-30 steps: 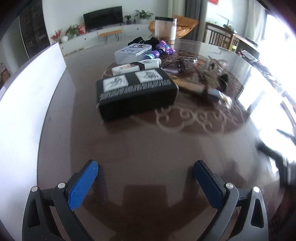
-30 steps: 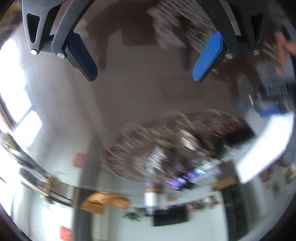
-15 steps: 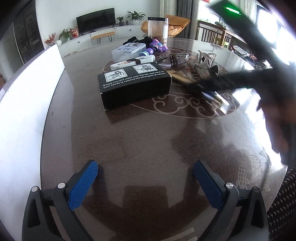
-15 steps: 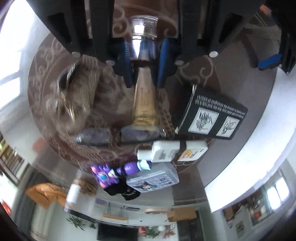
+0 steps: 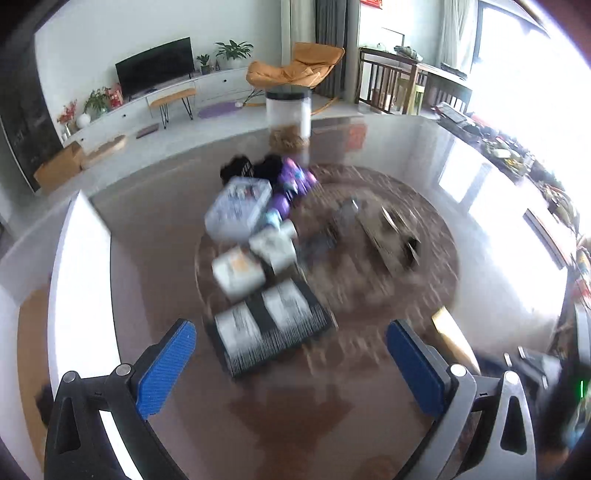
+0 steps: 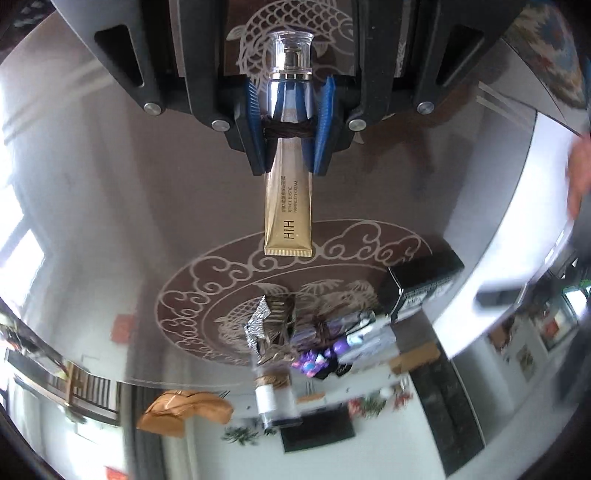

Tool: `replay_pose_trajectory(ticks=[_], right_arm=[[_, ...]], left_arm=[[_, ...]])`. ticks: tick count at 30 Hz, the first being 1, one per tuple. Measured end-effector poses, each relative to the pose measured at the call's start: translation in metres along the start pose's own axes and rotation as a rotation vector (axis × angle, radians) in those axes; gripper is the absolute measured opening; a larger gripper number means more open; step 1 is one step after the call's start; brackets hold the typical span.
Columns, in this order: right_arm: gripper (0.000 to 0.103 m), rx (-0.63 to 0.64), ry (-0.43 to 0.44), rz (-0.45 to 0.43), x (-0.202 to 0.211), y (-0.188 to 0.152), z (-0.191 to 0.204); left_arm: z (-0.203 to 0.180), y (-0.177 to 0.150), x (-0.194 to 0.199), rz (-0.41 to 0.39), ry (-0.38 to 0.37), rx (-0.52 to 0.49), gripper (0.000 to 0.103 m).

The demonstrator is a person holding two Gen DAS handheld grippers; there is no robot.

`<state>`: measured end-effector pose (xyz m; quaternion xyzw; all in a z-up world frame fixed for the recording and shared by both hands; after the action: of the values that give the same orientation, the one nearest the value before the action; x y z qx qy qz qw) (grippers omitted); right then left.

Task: Organize objects
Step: 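Grasp the gold tube with the right gripper while the left grasps the black soap box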

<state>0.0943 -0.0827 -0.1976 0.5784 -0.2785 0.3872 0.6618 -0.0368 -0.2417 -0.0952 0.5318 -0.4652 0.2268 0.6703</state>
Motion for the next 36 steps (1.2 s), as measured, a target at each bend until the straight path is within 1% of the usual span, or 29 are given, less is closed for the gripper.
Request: replay_pose_trajectory(ticks=[2, 3, 6, 8, 10, 13, 15, 18, 21, 23, 24, 25, 26, 27, 28, 29, 30, 31, 33, 34, 35, 36], right_arm=[[0.027, 0.012, -0.004, -0.006, 0.001, -0.001, 0.001], [0.027, 0.014, -0.004, -0.010, 0.002, -0.001, 0.000], [0.027, 0.005, 0.006, -0.032, 0.005, -0.004, -0.001], [0.027, 0.001, 0.015, -0.042, 0.008, -0.007, -0.003], [0.027, 0.008, 0.022, -0.045, 0.008, -0.008, -0.003], [0.027, 0.010, 0.031, -0.046, 0.008, -0.008, -0.004], [0.027, 0.011, 0.034, -0.046, 0.008, -0.008, -0.004], [0.027, 0.006, 0.043, -0.045, 0.007, -0.007, -0.005], [0.027, 0.006, 0.049, -0.044, 0.008, -0.007, -0.005], [0.027, 0.006, 0.050, -0.041, 0.008, -0.008, -0.005], [0.028, 0.003, 0.054, -0.034, 0.008, -0.007, -0.005], [0.028, -0.004, 0.059, -0.024, 0.007, -0.007, -0.006], [0.028, -0.010, 0.067, -0.010, 0.007, -0.006, -0.007], [0.032, -0.014, 0.078, 0.008, 0.006, -0.004, -0.008], [0.041, -0.013, 0.081, 0.019, 0.006, -0.004, -0.008], [0.047, -0.006, 0.081, 0.034, 0.006, -0.002, -0.008], [0.060, 0.006, 0.074, 0.054, 0.005, 0.000, -0.008], [0.066, 0.022, 0.065, 0.079, 0.003, 0.002, -0.007], [0.069, 0.084, 0.049, 0.142, -0.001, 0.005, -0.002], [0.066, 0.127, 0.028, 0.171, -0.004, 0.006, 0.002], [0.057, 0.169, -0.002, 0.197, -0.007, 0.008, 0.005], [0.028, 0.201, -0.043, 0.209, -0.008, 0.010, 0.007]], left_arm=[[0.015, 0.023, -0.023, 0.011, 0.009, 0.026, 0.103], [0.021, 0.030, -0.034, 0.025, -0.008, 0.045, 0.103], [0.029, 0.033, -0.074, 0.108, -0.061, 0.102, 0.103], [0.028, 0.023, -0.097, 0.176, -0.089, 0.114, 0.103], [0.025, 0.010, -0.104, 0.221, -0.114, 0.122, 0.103], [0.014, -0.015, -0.092, 0.232, -0.165, 0.093, 0.103], [0.004, -0.033, -0.083, 0.243, -0.183, 0.059, 0.103], [-0.008, -0.049, -0.075, 0.231, -0.169, 0.006, 0.103], [-0.013, -0.052, -0.078, 0.217, -0.079, -0.028, 0.103], [-0.014, -0.054, -0.086, 0.238, -0.034, -0.035, 0.103], [-0.014, -0.056, -0.089, 0.242, -0.026, -0.033, 0.103], [-0.014, -0.056, -0.088, 0.218, -0.025, -0.030, 0.103], [-0.014, -0.057, -0.089, 0.223, -0.023, -0.026, 0.103], [-0.013, -0.057, -0.089, 0.217, -0.021, -0.021, 0.103], [-0.013, -0.058, -0.089, 0.215, -0.019, -0.018, 0.103], [-0.013, -0.059, -0.088, 0.214, -0.018, -0.018, 0.103], [-0.013, -0.060, -0.088, 0.211, -0.018, -0.021, 0.103], [-0.014, -0.062, -0.087, 0.212, -0.019, -0.024, 0.103], [-0.017, -0.068, -0.087, 0.229, -0.028, -0.048, 0.103], [-0.017, -0.070, -0.084, 0.217, -0.027, -0.049, 0.095], [-0.018, -0.071, -0.077, 0.180, -0.025, -0.050, 0.068], [-0.018, -0.071, -0.072, 0.153, -0.017, -0.052, 0.058]])
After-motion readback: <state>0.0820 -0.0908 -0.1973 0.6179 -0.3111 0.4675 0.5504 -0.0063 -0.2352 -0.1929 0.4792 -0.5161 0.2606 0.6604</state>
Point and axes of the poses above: each gripper's, at about its wrist camera, not at the fingertips, and x roughly against the way its jaws point, z to its left, y to its top, the point moved 5 cm from there along -x, roughly the way its jaws point, and after that the axes turned 5 degrees about z, right-handed, at the moved point
